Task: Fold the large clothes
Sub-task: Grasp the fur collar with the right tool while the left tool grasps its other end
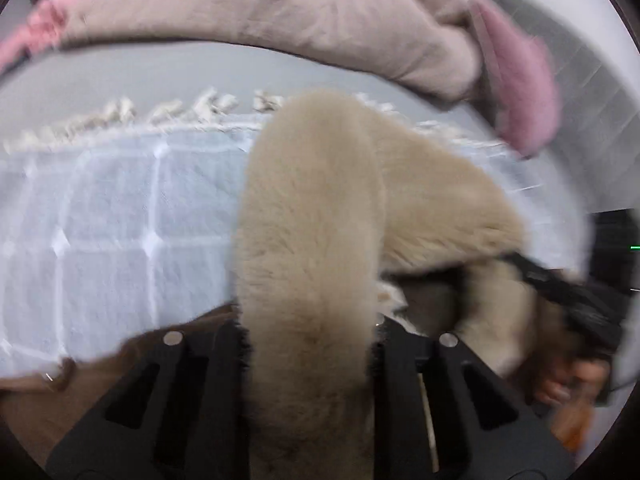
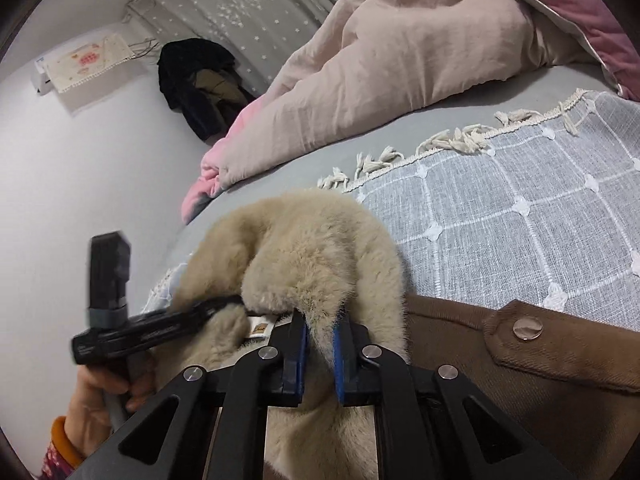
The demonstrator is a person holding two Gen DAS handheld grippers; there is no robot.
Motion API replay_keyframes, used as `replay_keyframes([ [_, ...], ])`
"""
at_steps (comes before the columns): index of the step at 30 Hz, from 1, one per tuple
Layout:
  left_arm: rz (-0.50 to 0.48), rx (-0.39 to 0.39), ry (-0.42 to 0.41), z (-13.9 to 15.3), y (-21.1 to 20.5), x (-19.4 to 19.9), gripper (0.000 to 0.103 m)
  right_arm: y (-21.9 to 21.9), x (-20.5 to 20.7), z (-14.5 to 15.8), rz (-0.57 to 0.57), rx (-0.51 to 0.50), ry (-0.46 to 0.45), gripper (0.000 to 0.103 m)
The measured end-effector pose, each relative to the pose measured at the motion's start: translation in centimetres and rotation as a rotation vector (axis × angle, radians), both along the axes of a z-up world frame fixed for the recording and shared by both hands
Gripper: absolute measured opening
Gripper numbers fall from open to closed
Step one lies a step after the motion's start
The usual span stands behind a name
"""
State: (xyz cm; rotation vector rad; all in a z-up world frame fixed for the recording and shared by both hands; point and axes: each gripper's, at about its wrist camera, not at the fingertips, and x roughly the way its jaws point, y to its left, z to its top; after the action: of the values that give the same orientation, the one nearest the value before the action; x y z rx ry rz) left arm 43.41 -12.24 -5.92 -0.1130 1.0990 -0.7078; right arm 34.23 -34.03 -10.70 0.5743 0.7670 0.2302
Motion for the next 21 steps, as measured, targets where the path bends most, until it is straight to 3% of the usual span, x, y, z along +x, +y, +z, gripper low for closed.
replay_keyframes([
  [3,0.023,-0.276,0.082,1.0,4.8,0.5,0.019,-0.9,0.2,-0.1,-0.011,0.05,0.006,0.01],
  [4,0.099,-0.363,0.106,0.5,7.0,1.5,0.019,-0.9,0.4,-0.2,-0.015,0.059,0.008,0.01],
  [6,0.226,-0.424,0.173,-2.2,8.4,2.9,0.02,-0.8,0.7,-0.5,-0.011,0.074,0.01,0.01],
  [7,0.26,-0.35,0.175,-3.8,7.7,3.2,0.022,-0.6,0.9,-0.7,-0.011,0.079,0.009,0.01],
  [8,0.267,-0.264,0.126,-4.6,6.5,2.9,0.025,-0.3,1.3,-1.0,-0.02,0.062,0.017,0.011],
  [9,0.263,-0.209,0.021,-4.3,5.4,1.9,0.032,0.1,1.6,-1.3,-0.017,0.054,0.016,0.011],
  [13,0.23,-0.042,-0.178,-0.5,3.5,-1.6,0.057,0.7,0.8,-0.2,-0.009,0.011,-0.005,0.026],
  [17,0.165,0.103,-0.374,2.8,3.3,-5.6,0.059,2.2,-1.4,2.9,0.079,-0.119,0.002,0.029],
  [21,-0.01,0.208,-0.359,1.3,0.8,-4.7,0.055,5.9,-1.5,2.3,0.192,-0.284,0.126,0.028],
])
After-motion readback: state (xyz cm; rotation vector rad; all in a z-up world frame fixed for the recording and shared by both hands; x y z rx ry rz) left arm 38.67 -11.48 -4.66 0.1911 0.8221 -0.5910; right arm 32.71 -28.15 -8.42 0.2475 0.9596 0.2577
